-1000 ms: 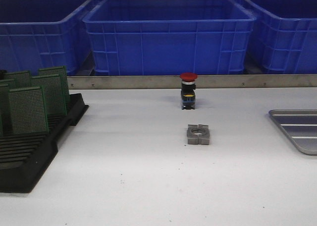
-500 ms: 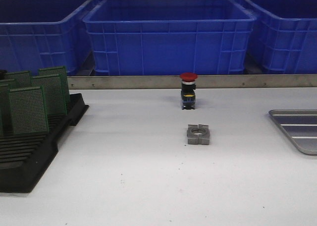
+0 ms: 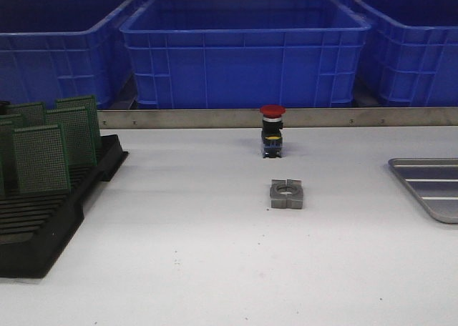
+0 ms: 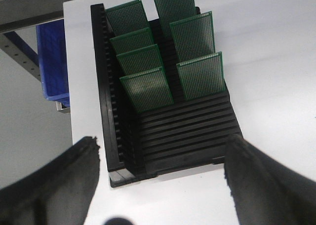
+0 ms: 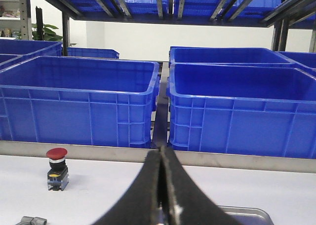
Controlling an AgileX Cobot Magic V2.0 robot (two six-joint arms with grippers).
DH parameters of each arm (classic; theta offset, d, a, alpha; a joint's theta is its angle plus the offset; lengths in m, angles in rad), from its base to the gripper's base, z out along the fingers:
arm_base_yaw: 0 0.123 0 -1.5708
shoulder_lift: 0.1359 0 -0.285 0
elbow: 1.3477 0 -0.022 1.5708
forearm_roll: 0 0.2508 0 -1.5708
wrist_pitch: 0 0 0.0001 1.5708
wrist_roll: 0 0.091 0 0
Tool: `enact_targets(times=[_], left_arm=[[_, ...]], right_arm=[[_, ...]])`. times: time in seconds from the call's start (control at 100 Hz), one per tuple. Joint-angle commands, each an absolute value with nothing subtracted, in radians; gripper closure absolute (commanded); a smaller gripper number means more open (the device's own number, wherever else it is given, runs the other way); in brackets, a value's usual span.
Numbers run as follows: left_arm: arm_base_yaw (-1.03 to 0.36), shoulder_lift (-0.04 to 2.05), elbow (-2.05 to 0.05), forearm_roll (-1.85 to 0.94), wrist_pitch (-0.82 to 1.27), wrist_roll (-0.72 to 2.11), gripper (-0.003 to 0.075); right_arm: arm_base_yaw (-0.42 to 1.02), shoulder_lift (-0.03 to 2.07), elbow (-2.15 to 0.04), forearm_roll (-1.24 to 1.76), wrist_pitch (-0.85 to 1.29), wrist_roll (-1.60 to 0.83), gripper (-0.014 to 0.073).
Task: Place circuit board on tray
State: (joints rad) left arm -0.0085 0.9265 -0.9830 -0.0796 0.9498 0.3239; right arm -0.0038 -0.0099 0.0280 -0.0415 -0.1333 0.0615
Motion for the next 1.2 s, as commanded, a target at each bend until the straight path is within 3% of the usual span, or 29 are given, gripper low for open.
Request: enact_targets(times=[0.0, 0.34, 0.66, 1.19], left_arm=[[-0.007, 0.992, -1.068, -0.133, 0.916, 0.422, 0.0218], [-0.007, 1.363, -1.37, -0.367, 1.226, 1.055, 0.0218], [-0.009, 1.597, -1.484, -0.396, 1.271, 1.389, 0.0218], [-0.009, 1.763, -1.484, -0.417, 1.232, 1.577, 0.0218]], right_arm=[[-0.004, -0.027, 0.034, -0.043, -0.214, 0.055, 0.0662], [-0.004, -0.027, 0.034, -0.043, -0.214, 0.055, 0.0662], [-0.004, -0.027, 0.034, -0.043, -0.214, 0.055, 0.0662], [-0.004, -0.027, 0.034, -0.043, -0.214, 0.055, 0.0662]])
